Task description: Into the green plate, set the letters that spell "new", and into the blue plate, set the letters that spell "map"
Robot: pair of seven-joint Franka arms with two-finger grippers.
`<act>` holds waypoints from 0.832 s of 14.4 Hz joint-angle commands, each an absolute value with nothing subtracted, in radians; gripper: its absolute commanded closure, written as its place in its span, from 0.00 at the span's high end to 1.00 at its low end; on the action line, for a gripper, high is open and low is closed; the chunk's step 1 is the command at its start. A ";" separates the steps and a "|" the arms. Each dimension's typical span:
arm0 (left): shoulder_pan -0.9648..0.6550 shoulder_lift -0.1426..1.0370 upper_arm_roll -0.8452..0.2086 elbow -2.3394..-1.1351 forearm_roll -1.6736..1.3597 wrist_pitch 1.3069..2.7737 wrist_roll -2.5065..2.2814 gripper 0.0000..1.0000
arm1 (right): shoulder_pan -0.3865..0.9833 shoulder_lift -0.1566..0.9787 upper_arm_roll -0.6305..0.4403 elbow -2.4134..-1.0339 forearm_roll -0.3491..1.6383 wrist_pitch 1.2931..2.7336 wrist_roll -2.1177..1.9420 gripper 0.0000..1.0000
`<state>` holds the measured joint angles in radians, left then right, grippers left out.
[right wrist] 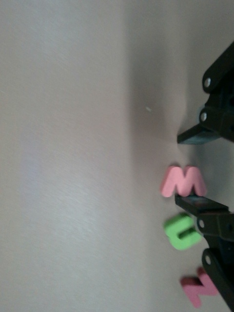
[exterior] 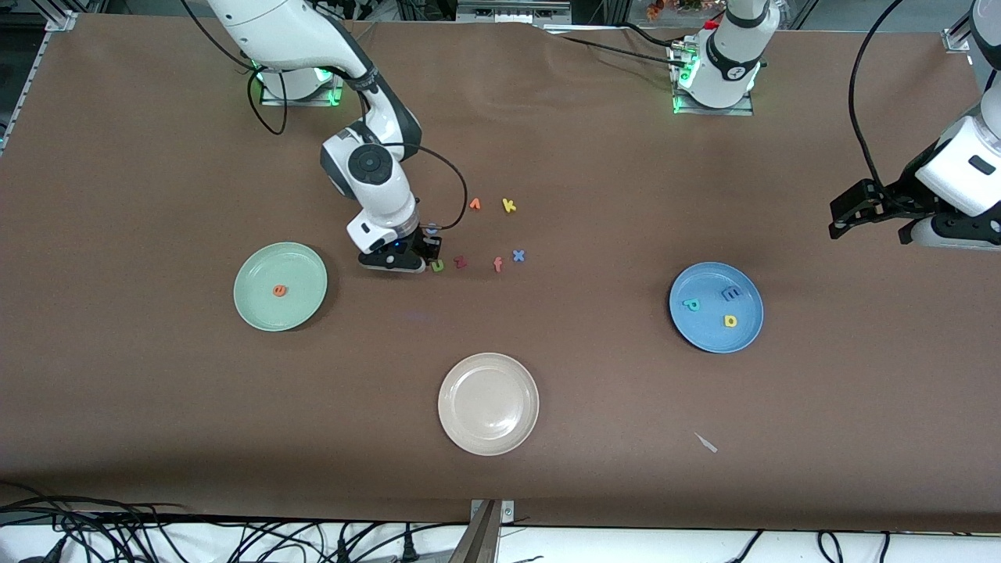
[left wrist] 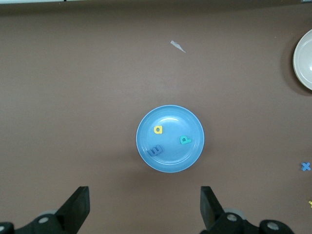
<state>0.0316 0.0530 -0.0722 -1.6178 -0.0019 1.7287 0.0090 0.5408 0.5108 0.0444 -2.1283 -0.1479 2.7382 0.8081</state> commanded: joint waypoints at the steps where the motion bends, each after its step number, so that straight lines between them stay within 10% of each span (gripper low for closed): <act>1: 0.008 0.041 -0.058 -1.631 -0.025 1.746 -0.003 1.00 | 0.537 0.538 0.035 -2.102 -0.137 2.750 0.776 0.51; 12: 0.018 0.055 -0.060 -1.621 -0.023 1.744 0.008 1.00 | 0.551 0.552 0.038 -2.111 -0.135 2.784 0.833 0.28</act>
<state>0.0190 0.0552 -0.0673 -1.6224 -0.0019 1.7357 0.0041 0.5399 0.5169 0.0342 -2.1191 -0.1474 2.7493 0.8173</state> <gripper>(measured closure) 0.000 0.634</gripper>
